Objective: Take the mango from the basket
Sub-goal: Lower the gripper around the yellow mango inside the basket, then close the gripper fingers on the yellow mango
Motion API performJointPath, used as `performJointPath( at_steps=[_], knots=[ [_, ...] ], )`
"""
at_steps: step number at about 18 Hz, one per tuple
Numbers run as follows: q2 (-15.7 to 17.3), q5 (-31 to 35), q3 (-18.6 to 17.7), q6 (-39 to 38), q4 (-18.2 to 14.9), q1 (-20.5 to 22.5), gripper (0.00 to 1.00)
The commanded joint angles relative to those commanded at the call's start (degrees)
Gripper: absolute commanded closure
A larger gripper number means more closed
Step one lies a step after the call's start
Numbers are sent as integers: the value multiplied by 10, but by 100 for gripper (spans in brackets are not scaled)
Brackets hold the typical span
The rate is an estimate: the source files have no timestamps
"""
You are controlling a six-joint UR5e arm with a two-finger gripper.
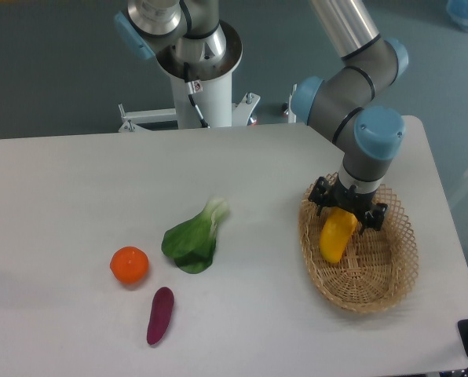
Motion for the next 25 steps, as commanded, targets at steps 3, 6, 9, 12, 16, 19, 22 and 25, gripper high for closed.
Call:
performJointPath(
  at_steps=[3,6,9,12,16,19,22,25],
  knots=[
    [-3,0,-5,0,16,-1,5],
    [-4,1,-6,1,17,-2,8],
    [-4,1,-10,1,18,-2,16],
    [-4,1,-10,1,18,-2,28],
    [-3,1,-6,5,18,-1,34],
    [-3,1,-2,6,19,-1,42],
    [-2,1,-2,6,18,-1,49],
    [0,0,-1,7,18,-1,50]
  ],
)
